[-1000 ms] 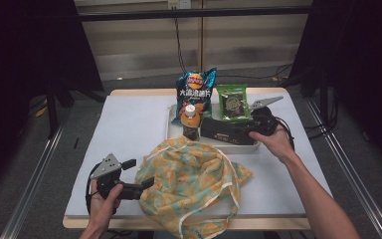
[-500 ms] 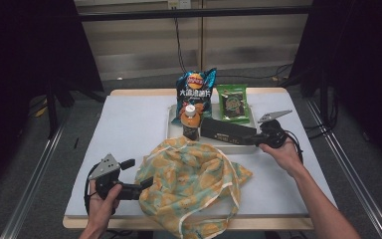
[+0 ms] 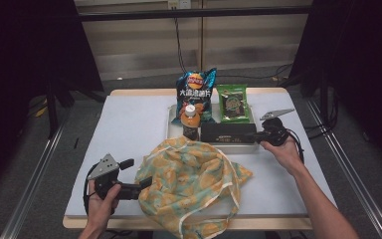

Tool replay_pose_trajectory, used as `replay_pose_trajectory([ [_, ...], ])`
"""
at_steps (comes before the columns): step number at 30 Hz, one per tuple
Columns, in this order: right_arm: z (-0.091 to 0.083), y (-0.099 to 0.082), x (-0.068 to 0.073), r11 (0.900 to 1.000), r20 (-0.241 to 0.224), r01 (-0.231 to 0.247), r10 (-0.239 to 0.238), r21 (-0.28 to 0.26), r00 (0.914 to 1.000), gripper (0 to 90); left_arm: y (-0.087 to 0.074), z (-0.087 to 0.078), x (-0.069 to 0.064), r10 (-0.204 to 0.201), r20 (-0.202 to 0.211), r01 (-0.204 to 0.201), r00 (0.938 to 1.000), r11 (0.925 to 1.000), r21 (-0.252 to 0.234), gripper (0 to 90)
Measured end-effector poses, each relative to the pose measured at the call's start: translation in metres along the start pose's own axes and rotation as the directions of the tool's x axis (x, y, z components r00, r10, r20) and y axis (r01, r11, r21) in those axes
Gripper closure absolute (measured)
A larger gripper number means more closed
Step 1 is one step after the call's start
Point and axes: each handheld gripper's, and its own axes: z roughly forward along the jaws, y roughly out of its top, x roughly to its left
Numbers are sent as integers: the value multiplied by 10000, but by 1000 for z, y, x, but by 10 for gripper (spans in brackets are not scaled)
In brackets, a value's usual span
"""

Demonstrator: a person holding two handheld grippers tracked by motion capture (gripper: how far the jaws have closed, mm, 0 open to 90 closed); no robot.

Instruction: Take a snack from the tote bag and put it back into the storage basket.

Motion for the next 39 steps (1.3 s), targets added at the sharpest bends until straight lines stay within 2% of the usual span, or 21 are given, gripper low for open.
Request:
replay_pose_trajectory([
  [5, 1, 1, 1, 10000, -97, -22, 22, -46, 10000, 900, 0, -1, 1, 34, -60, -34, 10000, 10000, 35, 45],
  [11, 2, 1, 2, 9998, 106, 44, -42, -216, 9999, 900, 0, -2, 3, 24, -59, -24, 10000, 10000, -5, 45],
  [14, 3, 0, 3, 9999, 57, 112, -111, -127, 9999, 900, 0, -3, 4, -12, -125, 12, 9999, 10000, -42, 45],
  [16, 2, 1, 3, 9997, 283, 72, -65, -248, 9996, 900, 0, -3, 4, -13, -113, 12, 9999, 10000, -46, 45],
  [17, 1, 1, 3, 9995, 81, -60, 62, -312, 9999, 900, 0, -4, 3, -17, -177, 16, 9998, 10000, -31, 45],
  [19, 0, 2, 6, 9995, 122, 65, -61, -318, 9999, 900, 0, -4, 3, 18, -189, -18, 9998, 10000, -23, 45],
  [25, -18, 5, 14, 9951, -17, 170, -173, -971, 9998, 900, 0, -5, 5, 27, -241, -29, 9997, 10000, -77, 45],
  [28, -33, 0, 18, 9895, -26, 99, -104, -1441, 9999, 876, 0, -6, 5, -17, -264, 13, 9997, 9999, -148, 45],
  [31, -45, -8, 24, 9874, 8, 239, -241, -1567, 9997, 863, 1, -7, 6, -114, -428, 110, 9990, 9999, -114, 45],
  [33, -53, -14, 29, 9838, 37, 203, -199, -1779, 9998, 824, 0, -7, 7, -134, -360, 128, 9993, 9998, -168, 45],
  [35, -62, -21, 34, 9778, 103, 11, 11, -2093, 9999, 706, 1, -8, 7, -139, -392, 132, 9991, 9998, -180, 45],
  [39, -75, -30, 46, 9737, 231, -125, 182, -2275, 9996, 487, 1, -8, 6, -128, -425, 121, 9990, 9998, -167, 45],
])
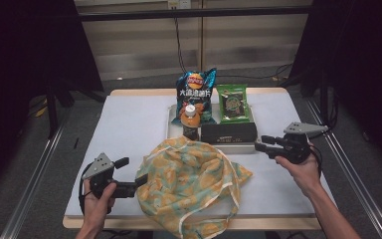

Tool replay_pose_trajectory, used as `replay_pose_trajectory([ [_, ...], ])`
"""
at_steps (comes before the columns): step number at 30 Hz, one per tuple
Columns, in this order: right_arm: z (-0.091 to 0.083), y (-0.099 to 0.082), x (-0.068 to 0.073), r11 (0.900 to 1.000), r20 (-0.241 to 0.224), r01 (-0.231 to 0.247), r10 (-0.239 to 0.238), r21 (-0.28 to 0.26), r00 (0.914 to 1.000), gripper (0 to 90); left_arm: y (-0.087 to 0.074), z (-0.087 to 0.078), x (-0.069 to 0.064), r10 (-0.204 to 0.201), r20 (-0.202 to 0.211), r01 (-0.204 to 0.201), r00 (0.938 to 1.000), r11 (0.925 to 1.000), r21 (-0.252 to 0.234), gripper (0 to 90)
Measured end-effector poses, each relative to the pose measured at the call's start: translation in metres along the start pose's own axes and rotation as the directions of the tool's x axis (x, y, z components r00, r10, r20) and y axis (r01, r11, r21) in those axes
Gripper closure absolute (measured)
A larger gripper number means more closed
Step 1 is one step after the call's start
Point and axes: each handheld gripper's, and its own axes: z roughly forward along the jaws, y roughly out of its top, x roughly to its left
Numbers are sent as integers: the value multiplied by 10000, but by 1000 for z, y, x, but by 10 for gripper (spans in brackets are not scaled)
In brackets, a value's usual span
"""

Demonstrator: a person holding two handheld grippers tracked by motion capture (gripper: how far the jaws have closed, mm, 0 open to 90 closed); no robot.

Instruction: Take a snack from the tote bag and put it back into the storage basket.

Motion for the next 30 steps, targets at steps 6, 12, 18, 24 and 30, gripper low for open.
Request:
replay_pose_trajectory([
  [6, -22, -10, 19, 9992, 286, 81, -70, -395, 9996, 279, 2, -2, -5, 3, -241, -3, 9997, 10000, -5, 45],
  [12, -48, -21, 35, 9976, 974, -28, 95, -688, 9952, 162, -6, -4, -17, 208, 36, -210, 9998, 9988, 445, 45],
  [18, -69, -42, 42, 9962, 1209, -380, 473, -783, 9915, 108, -11, -8, -18, 142, -186, -132, 9997, 9985, 530, 45],
  [24, -89, -66, 44, 9919, 1604, -1133, 1212, -576, 9796, 78, -20, -23, -19, -166, -270, 172, 9995, 9996, 212, 45],
  [30, -98, -86, 46, 9906, 2052, -1217, 1320, -623, 9698, 77, -22, -24, -18, -161, -412, 170, 9990, 9996, 212, 38],
])
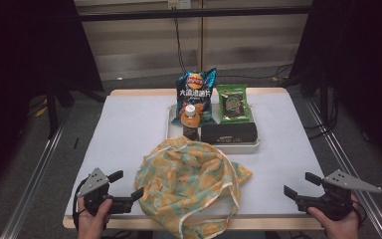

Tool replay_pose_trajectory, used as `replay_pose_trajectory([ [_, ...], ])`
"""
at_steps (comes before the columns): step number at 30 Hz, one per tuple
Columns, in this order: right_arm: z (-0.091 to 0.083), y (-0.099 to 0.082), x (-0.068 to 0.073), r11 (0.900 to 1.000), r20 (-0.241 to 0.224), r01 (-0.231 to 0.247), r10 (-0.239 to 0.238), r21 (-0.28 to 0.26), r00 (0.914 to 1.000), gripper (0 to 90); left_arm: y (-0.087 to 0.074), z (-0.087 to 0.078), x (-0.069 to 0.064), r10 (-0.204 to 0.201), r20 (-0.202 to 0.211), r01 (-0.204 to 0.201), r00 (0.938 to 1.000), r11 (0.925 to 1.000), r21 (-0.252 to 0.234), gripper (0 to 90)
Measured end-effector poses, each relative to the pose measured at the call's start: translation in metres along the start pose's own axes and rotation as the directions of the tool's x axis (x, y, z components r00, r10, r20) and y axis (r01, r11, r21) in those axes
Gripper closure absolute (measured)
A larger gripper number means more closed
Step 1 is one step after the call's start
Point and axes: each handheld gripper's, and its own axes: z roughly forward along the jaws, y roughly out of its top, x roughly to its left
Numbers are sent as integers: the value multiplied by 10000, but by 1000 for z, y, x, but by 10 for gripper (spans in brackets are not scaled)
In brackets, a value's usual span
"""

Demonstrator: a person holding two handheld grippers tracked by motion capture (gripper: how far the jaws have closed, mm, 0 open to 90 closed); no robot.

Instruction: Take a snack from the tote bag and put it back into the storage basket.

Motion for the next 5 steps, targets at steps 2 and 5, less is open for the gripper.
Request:
replay_pose_trajectory([
  [2, -1, -1, 1, 9998, 40, 196, -195, -74, 9998, 76, 1, -2, 0, 47, -150, -48, 9999, 10000, -85, 38],
  [5, 0, -4, 3, 9998, 21, 191, -191, -60, 9998, 75, 1, -2, 3, 53, -161, -54, 9999, 10000, -61, 38],
])
